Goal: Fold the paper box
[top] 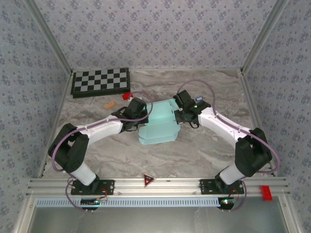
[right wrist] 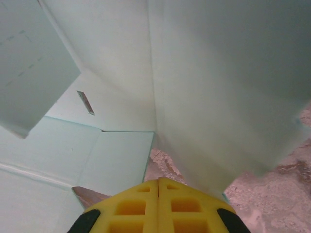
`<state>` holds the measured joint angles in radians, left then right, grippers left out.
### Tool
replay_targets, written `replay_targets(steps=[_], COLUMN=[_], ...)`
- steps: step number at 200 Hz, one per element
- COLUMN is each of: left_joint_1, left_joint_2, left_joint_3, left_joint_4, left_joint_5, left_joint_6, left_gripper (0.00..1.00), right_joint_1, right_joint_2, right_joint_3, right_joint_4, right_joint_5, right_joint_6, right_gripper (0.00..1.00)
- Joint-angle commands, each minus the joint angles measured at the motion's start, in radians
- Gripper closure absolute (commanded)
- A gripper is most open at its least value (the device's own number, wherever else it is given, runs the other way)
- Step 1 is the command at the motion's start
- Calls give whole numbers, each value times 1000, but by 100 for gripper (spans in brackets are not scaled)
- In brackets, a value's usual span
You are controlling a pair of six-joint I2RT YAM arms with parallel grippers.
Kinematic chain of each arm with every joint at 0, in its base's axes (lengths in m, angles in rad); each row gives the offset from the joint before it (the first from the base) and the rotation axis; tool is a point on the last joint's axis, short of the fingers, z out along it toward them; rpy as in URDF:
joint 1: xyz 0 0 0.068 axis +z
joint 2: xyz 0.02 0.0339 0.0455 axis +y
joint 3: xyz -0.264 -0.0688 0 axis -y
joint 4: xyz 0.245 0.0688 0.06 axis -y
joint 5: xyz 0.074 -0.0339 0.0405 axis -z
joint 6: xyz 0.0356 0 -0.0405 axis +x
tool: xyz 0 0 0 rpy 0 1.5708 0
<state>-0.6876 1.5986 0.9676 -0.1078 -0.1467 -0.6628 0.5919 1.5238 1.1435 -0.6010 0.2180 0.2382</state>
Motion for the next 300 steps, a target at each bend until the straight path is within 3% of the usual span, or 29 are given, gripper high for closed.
replay_targets(steps=[1, 124, 179, 233, 300], left_joint_1=[-7, -8, -7, -8, -7], left_joint_2=[-25, -26, -23, -28, -26], left_joint_3=[11, -6, -5, -9, -10], left_joint_4=[28, 94, 100, 91, 89], left_joint_5=[1, 68, 70, 44, 31], left_joint_6=[5, 29, 20, 15, 22], left_gripper=[100, 100, 100, 100, 100], right_joint_1=[-12, -51, -42, -16, -19], right_joint_2=[9, -49, -48, -105, -279], right_joint_3=[1, -78, -81, -80, -115], right_joint_4=[26, 253, 284, 259, 219], right_joint_5=[-56, -320, -374, -258, -102], right_joint_6=[24, 9, 0, -25, -46], right_gripper=[97, 97, 97, 97, 86])
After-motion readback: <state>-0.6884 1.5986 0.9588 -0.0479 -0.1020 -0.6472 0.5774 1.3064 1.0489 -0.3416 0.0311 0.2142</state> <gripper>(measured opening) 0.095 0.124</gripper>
